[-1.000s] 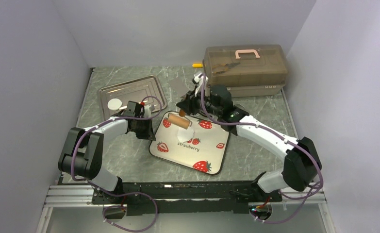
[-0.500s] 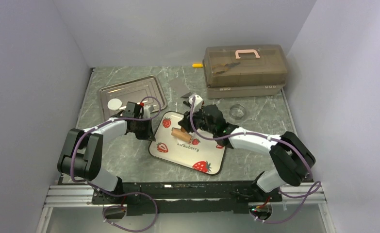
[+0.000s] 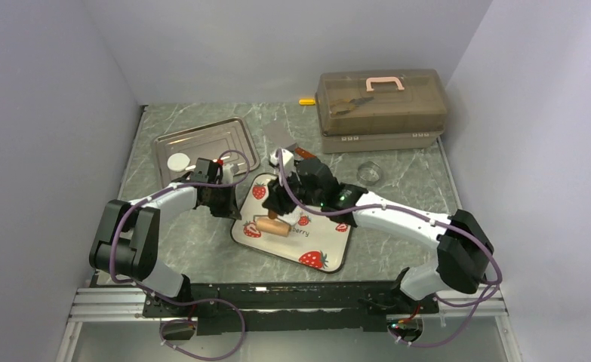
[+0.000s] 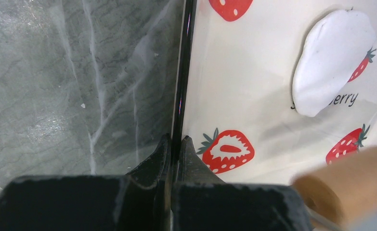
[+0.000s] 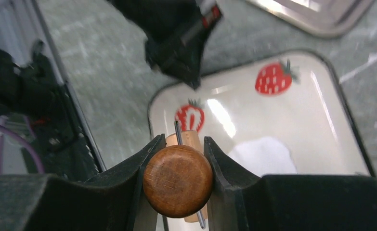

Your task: Roll out the dumpling wrappers from the dough

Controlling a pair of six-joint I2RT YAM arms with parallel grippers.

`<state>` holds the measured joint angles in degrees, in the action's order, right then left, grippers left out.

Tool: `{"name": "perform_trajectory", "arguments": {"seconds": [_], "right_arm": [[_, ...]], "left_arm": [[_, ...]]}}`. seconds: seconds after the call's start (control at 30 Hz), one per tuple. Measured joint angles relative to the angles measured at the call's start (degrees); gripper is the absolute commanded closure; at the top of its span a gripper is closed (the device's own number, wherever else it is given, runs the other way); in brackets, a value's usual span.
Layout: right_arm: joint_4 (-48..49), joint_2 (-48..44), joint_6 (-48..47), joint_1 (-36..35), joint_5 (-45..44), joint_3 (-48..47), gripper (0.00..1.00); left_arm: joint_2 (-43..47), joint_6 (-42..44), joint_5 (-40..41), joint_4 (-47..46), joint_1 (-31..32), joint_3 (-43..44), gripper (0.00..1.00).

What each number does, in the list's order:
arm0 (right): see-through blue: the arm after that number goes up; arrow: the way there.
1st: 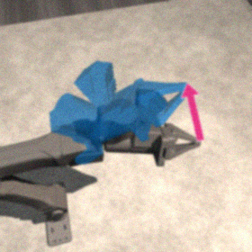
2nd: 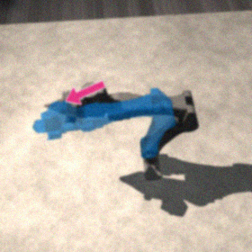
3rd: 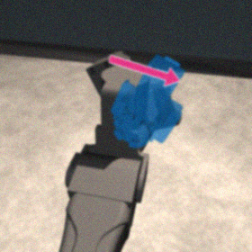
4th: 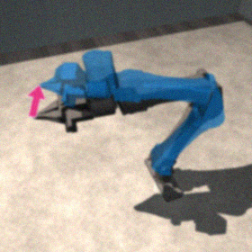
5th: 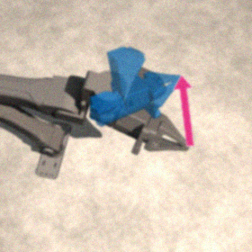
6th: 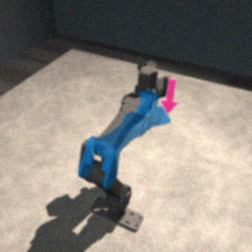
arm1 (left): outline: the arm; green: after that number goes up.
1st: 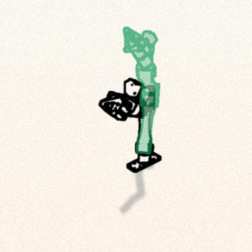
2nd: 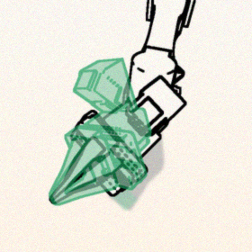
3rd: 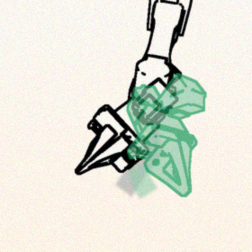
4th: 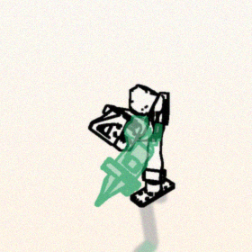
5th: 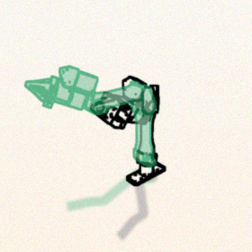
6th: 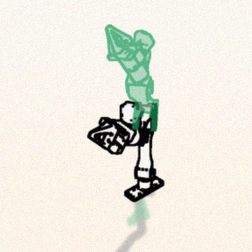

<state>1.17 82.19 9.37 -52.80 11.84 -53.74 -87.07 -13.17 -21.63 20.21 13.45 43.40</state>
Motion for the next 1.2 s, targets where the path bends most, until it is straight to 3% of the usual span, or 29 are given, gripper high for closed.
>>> {"name": "perform_trajectory", "arguments": {"seconds": [0.17,0.33,0.5,0.67,0.93,1.2], "right_arm": [[-1.9,0.6,0.3,1.3,3.6,-11.5,1.0],[-1.2,0.6,3.6,5.6,0.6,-14.2,1.0],[-0.8,0.8,7.2,9.8,-7.2,-8.0,1.0],[2.0,3.0,11.8,9.5,-11.5,2.6,1.0],[8.9,-1.1,17.6,9.2,-22.0,10.1,1.0],[8.1,-4.9,19.1,13.3,-31.9,13.7,1.0]], "left_arm": [[0.0,0.0,0.0,0.0,0.0,0.0,1.0],[0.0,0.0,0.0,0.0,0.0,0.0,1.0],[0.0,0.0,0.0,0.0,0.0,0.0,1.0],[0.0,0.0,0.0,0.0,0.0,0.0,1.0],[0.2,0.2,0.0,0.0,0.0,-0.1,1.0],[0.2,0.2,0.0,-0.1,0.0,-0.1,1.0]]}}
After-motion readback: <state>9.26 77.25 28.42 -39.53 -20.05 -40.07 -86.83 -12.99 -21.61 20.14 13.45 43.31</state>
